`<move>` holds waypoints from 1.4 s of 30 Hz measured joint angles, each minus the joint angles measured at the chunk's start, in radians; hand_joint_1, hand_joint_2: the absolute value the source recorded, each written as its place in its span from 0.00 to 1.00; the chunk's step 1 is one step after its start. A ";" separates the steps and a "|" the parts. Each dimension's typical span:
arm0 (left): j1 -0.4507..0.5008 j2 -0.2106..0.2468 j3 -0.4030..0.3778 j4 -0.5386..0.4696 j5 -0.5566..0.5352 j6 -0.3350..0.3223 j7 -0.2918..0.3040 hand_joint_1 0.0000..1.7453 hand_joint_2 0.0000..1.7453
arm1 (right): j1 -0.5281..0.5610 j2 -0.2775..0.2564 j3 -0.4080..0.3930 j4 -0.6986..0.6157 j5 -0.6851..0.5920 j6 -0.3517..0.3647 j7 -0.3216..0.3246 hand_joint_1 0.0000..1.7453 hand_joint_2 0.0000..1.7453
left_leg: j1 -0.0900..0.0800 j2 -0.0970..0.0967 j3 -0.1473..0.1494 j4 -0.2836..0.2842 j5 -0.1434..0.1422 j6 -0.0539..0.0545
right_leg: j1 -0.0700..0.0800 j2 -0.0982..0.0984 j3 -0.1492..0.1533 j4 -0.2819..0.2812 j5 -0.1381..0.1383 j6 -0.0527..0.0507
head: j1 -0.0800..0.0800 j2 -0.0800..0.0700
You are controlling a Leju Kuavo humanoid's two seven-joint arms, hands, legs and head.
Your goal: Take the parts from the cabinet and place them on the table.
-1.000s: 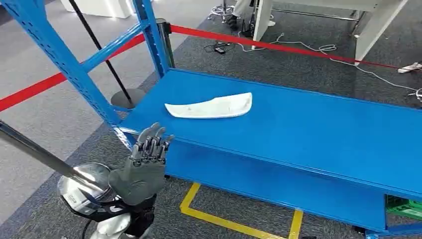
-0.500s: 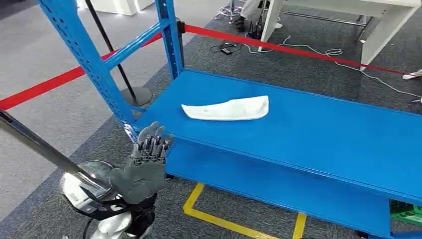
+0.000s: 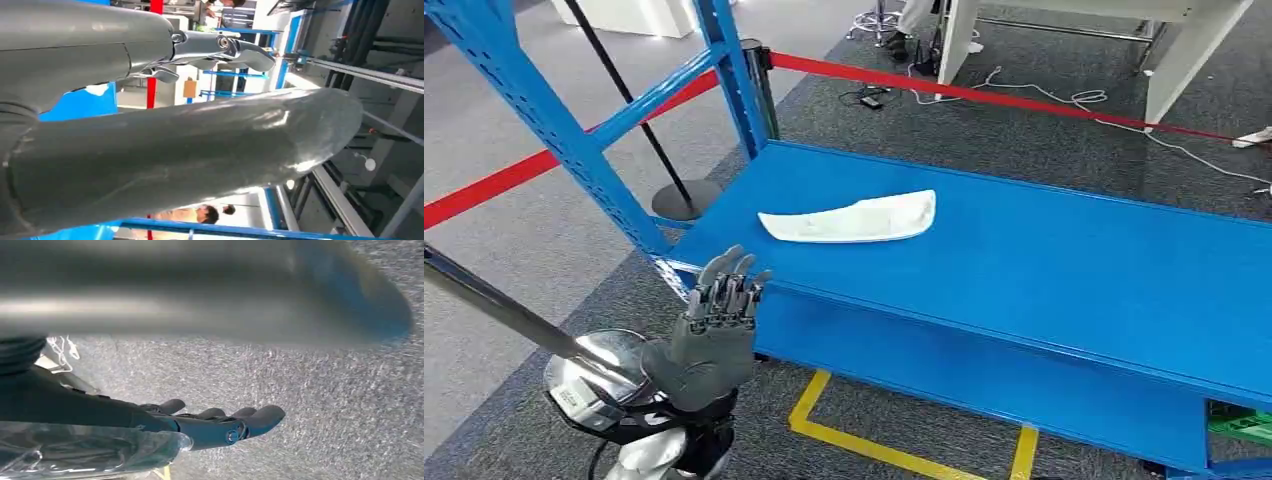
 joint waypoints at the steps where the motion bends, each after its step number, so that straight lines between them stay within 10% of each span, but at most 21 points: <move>1: 0.000 0.000 0.000 0.000 0.000 -0.001 0.000 0.00 0.00 | 0.000 0.000 -0.001 0.000 0.000 0.000 -0.003 0.00 1.00 | 0.000 0.003 0.043 -0.080 0.029 0.003 | 0.000 0.001 0.002 0.000 -0.001 0.004 | 0.000 0.000; 7: 0.000 -0.002 -0.001 0.000 0.000 -0.002 0.000 0.00 0.00 | 0.001 0.000 -0.002 0.000 0.006 -0.002 0.002 0.00 1.00 | 0.001 0.000 0.060 -0.130 0.027 0.040 | 0.002 -0.001 -0.001 -0.001 -0.008 0.041 | 0.002 0.000; 12: 0.000 -0.002 -0.001 0.000 -0.003 -0.001 0.000 0.00 0.00 | 0.003 0.000 -0.002 0.000 0.012 -0.004 0.004 0.00 1.00 | -0.001 0.001 0.061 -0.129 0.023 0.052 | 0.004 -0.002 -0.148 0.307 -0.145 0.051 | 0.011 0.000; 16: 0.000 -0.002 -0.002 0.003 -0.007 0.001 0.000 0.00 0.00 | 0.001 0.000 -0.002 0.000 0.037 -0.015 0.002 0.00 1.00 | 0.005 -0.002 0.071 -0.123 0.015 0.048 | -0.016 -0.005 -0.023 0.051 0.004 0.084 | 0.012 0.000; 17: -0.001 -0.002 -0.001 0.003 -0.007 0.001 0.000 0.00 0.00 | 0.000 0.004 -0.002 0.001 0.036 -0.014 -0.003 0.00 1.00 | -0.003 -0.003 0.068 -0.116 0.009 0.041 | -0.021 -0.003 0.000 0.004 -0.006 0.102 | 0.017 0.000; 19: -0.001 0.000 -0.001 0.004 -0.009 0.001 0.000 0.00 0.00 | -0.001 0.005 -0.002 0.001 0.036 -0.013 -0.005 0.00 1.00 | -0.007 -0.006 0.063 -0.111 0.010 0.041 | -0.019 0.006 0.003 0.000 -0.005 0.053 | 0.010 0.000; 26: -0.004 0.000 -0.001 0.014 -0.007 0.001 0.001 0.00 0.00 | 0.000 0.005 -0.002 0.001 0.034 -0.010 0.000 0.00 1.00 | 0.000 -0.005 0.066 -0.131 0.022 0.018 | -0.010 0.008 -0.005 0.000 0.000 0.044 | 0.008 0.000; 42: -0.007 0.000 -0.002 0.025 -0.013 0.010 0.004 0.00 0.00 | 0.000 0.005 -0.002 0.001 0.032 -0.010 0.002 0.00 1.00 | 0.000 -0.005 0.066 -0.132 0.023 0.016 | -0.009 0.007 -0.005 0.000 0.002 0.040 | 0.008 0.000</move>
